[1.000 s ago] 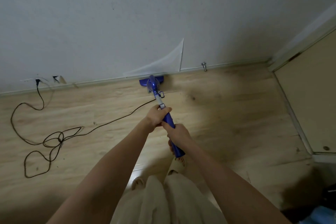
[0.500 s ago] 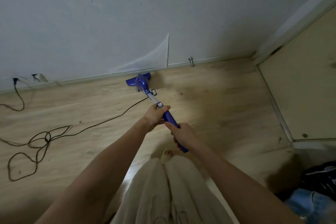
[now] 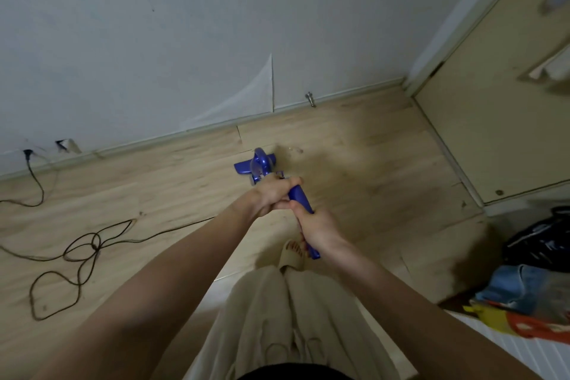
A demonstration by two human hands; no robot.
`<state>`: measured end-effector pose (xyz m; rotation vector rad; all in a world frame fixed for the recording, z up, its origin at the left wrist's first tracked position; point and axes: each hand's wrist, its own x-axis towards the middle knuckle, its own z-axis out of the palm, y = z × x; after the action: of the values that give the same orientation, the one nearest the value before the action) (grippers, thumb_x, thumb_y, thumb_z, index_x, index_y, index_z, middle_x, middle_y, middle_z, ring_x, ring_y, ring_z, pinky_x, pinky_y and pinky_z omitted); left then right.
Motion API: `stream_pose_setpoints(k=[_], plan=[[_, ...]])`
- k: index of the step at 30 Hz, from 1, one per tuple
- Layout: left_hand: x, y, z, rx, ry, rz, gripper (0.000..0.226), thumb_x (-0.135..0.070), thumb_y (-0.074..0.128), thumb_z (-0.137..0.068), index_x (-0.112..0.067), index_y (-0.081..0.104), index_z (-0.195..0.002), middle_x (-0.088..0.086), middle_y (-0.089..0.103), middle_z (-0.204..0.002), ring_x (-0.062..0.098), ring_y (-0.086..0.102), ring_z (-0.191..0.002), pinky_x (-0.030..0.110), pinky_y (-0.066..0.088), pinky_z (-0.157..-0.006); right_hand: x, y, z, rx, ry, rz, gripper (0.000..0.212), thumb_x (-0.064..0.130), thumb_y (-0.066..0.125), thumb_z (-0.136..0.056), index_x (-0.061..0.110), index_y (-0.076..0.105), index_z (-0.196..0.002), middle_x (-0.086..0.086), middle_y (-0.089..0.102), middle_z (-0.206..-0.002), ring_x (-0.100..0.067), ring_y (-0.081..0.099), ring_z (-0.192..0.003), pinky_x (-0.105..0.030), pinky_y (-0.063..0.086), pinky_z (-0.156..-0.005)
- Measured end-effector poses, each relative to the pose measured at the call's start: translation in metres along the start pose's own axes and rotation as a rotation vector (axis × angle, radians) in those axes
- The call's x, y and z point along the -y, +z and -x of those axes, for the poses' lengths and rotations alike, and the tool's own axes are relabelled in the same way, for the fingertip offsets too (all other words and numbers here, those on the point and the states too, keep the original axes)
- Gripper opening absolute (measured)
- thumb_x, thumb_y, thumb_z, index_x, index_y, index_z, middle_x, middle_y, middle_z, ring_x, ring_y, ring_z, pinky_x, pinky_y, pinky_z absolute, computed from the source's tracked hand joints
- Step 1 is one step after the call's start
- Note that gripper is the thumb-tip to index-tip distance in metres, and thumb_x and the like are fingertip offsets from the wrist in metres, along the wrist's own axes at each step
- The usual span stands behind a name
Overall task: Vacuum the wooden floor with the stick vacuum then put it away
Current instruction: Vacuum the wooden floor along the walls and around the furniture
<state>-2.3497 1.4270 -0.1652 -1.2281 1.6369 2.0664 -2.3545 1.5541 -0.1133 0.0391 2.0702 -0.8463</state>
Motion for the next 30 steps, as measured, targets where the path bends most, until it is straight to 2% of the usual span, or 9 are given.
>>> stream_pose_setpoints(k=[3, 5, 8, 10, 14, 20, 23, 27, 30], plan=[[0.002, -0.010, 0.012, 0.036, -0.004, -0.028, 0.022, -0.017, 0.057, -0.092, -0.013, 0.049, -0.071, -0.004, 0.046, -0.046, 0.002, 0.047, -0.034, 0.015, 0.044, -0.042, 0.000, 0.017, 0.010, -0.007, 0.042, -0.093, 0.048, 0.052, 0.052, -0.095, 0.005, 0.058, -0.094, -0.003, 0.055, -0.059, -0.015, 0.052, -0.042, -0.023, 0.043, -0.042], [0.004, -0.018, 0.014, 0.047, -0.015, -0.026, 0.018, -0.018, 0.057, -0.092, -0.013, 0.051, -0.075, -0.001, 0.050, -0.056, 0.003, 0.050, -0.040, 0.016, 0.046, -0.044, 0.003, 0.027, 0.014, -0.002, 0.066, -0.117, 0.049, 0.054, 0.051, -0.094, 0.006, 0.058, -0.095, -0.003, 0.055, -0.061, -0.014, 0.050, -0.041, -0.022, 0.043, -0.041], [0.008, -0.030, 0.007, 0.045, -0.034, -0.011, 0.012, -0.023, 0.061, -0.090, -0.012, 0.055, -0.091, 0.008, 0.057, -0.083, 0.016, 0.060, -0.076, 0.027, 0.057, -0.071, 0.012, 0.041, 0.012, 0.006, 0.073, -0.148, 0.050, 0.054, 0.049, -0.095, 0.005, 0.058, -0.097, -0.005, 0.055, -0.063, -0.014, 0.050, -0.042, -0.021, 0.042, -0.038], [0.009, -0.037, -0.003, 0.017, -0.041, -0.005, 0.014, -0.024, 0.062, -0.090, -0.011, 0.056, -0.094, 0.012, 0.058, -0.092, 0.021, 0.059, -0.089, 0.032, 0.055, -0.081, 0.018, 0.049, 0.006, 0.029, 0.062, -0.167, 0.049, 0.052, 0.048, -0.096, 0.004, 0.056, -0.097, -0.006, 0.055, -0.065, -0.015, 0.051, -0.043, -0.022, 0.043, -0.039], [0.004, -0.040, -0.021, -0.058, -0.023, -0.023, 0.016, -0.024, 0.062, -0.091, -0.010, 0.055, -0.094, 0.016, 0.060, -0.097, 0.024, 0.061, -0.089, 0.037, 0.055, -0.083, 0.027, 0.050, -0.013, 0.062, 0.032, -0.122, 0.047, 0.049, 0.046, -0.098, 0.003, 0.054, -0.093, -0.006, 0.055, -0.066, -0.017, 0.052, -0.045, -0.023, 0.043, -0.041], [-0.030, -0.033, -0.043, 0.052, -0.059, -0.093, 0.024, -0.031, 0.063, -0.090, -0.007, 0.058, -0.093, 0.015, 0.061, -0.091, 0.025, 0.064, -0.091, 0.035, 0.056, -0.087, 0.042, 0.016, -0.033, 0.091, 0.044, -0.149, 0.046, 0.051, 0.046, -0.098, 0.006, 0.052, -0.089, -0.005, 0.054, -0.065, -0.015, 0.052, -0.046, -0.023, 0.044, -0.042], [-0.045, -0.031, -0.059, 0.004, -0.036, -0.072, 0.026, -0.032, 0.064, -0.090, -0.007, 0.057, -0.095, 0.016, 0.061, -0.093, 0.026, 0.063, -0.090, 0.041, 0.055, -0.091, 0.057, 0.002, -0.053, 0.124, 0.016, -0.133, 0.043, 0.048, 0.045, -0.099, 0.007, 0.052, -0.090, -0.005, 0.055, -0.068, -0.015, 0.053, -0.049, -0.024, 0.045, -0.044], [-0.060, -0.025, -0.085, -0.092, -0.022, 0.005, 0.028, -0.031, 0.058, -0.094, -0.005, 0.056, -0.105, 0.015, 0.061, -0.101, 0.026, 0.063, -0.097, 0.038, 0.053, -0.088, 0.074, -0.008, -0.090, 0.158, -0.031, -0.023, 0.043, 0.048, 0.043, -0.100, 0.006, 0.050, -0.091, -0.005, 0.055, -0.071, -0.015, 0.054, -0.051, -0.026, 0.046, -0.048], [-0.073, -0.016, -0.106, -0.115, -0.033, 0.056, 0.025, -0.028, 0.058, -0.095, -0.006, 0.055, -0.107, 0.012, 0.062, -0.096, 0.023, 0.062, -0.091, 0.038, 0.053, -0.086, 0.082, -0.023, -0.118, 0.193, -0.037, 0.034, 0.043, 0.048, 0.043, -0.100, 0.007, 0.048, -0.090, -0.005, 0.054, -0.070, -0.015, 0.052, -0.050, -0.027, 0.048, -0.048]])
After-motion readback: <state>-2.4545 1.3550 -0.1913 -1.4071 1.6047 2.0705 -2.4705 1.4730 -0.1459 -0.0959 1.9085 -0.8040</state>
